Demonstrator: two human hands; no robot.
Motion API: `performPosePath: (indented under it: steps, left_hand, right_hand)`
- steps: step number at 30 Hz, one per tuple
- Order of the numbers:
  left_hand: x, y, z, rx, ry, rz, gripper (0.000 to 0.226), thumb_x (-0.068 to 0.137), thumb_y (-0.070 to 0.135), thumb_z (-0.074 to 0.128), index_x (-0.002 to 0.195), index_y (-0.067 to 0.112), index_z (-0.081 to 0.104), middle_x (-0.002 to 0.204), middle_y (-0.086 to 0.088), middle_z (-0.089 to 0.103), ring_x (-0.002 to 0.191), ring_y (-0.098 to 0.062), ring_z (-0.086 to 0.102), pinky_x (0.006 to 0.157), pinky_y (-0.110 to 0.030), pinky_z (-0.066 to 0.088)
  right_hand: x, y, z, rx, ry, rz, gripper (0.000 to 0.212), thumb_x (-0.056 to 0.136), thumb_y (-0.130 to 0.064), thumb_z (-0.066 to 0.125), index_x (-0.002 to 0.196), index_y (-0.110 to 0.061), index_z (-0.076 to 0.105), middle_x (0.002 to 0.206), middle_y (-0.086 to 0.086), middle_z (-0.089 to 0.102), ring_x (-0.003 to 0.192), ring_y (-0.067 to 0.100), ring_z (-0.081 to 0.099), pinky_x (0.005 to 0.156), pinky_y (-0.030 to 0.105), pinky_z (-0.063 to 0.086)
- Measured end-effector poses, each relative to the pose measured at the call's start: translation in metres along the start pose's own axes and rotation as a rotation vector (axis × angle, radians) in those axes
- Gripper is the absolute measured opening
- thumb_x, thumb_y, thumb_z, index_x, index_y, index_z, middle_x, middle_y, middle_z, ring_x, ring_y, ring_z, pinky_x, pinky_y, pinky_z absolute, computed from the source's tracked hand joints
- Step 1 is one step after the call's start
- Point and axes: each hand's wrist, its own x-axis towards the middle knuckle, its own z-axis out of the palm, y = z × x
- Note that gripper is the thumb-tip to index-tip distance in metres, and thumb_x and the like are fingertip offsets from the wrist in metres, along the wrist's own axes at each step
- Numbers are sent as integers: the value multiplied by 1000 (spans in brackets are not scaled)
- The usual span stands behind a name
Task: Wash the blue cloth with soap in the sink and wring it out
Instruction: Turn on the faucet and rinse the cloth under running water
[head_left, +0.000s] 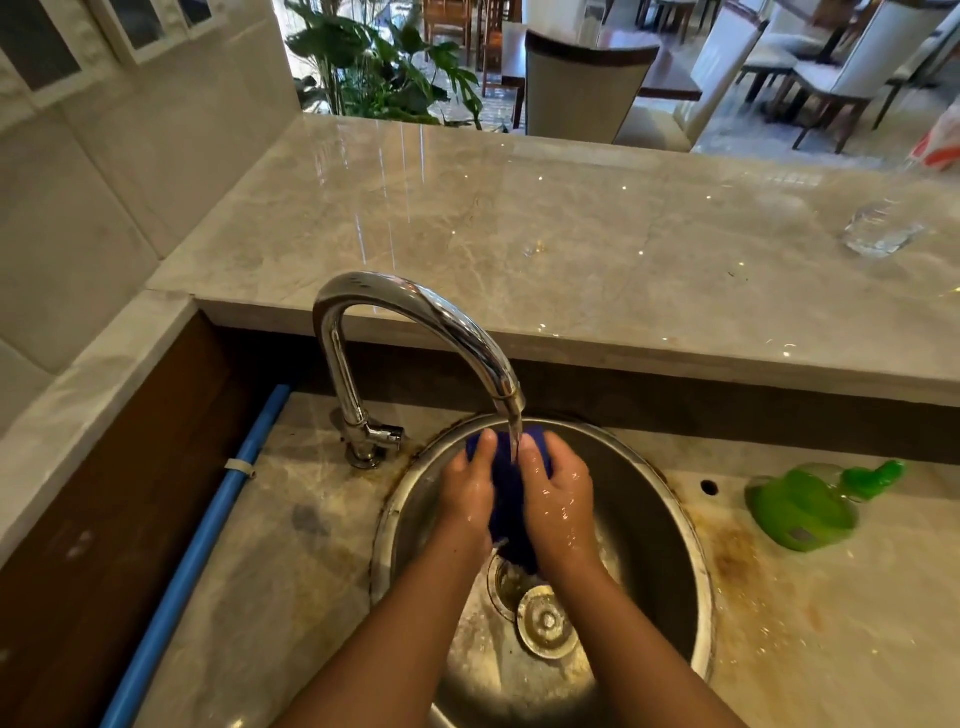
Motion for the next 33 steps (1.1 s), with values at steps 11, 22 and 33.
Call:
performPosePath:
  steps: [11, 22, 33]
  left_hand:
    - [-17, -7, -7, -126, -160, -65, 24, 96, 26, 61, 118, 19, 64, 110, -12, 73, 98, -30, 71, 75, -44, 58]
    - [-3, -8, 1, -83, -114, -128, 34, 97, 41, 53, 91, 13, 71, 85, -9, 74, 80, -22, 71, 72, -36, 56]
    - [0, 7, -8, -105, -116, -59, 34, 92, 40, 66, 115, 14, 66, 107, -12, 75, 98, -30, 72, 80, -47, 60]
  right_hand:
    - [37, 20, 0, -189, -16, 198, 28, 102, -31, 51, 83, -15, 63, 78, 6, 66, 73, 21, 63, 66, 36, 51]
    - [-8, -7, 9, -174, -23, -11, 26, 100, -34, 52, 84, -16, 62, 74, -3, 64, 70, 13, 60, 63, 28, 47]
    - [13, 1, -9, 26, 110, 178, 28, 103, -31, 49, 90, -11, 64, 77, 5, 65, 65, 12, 59, 64, 29, 52]
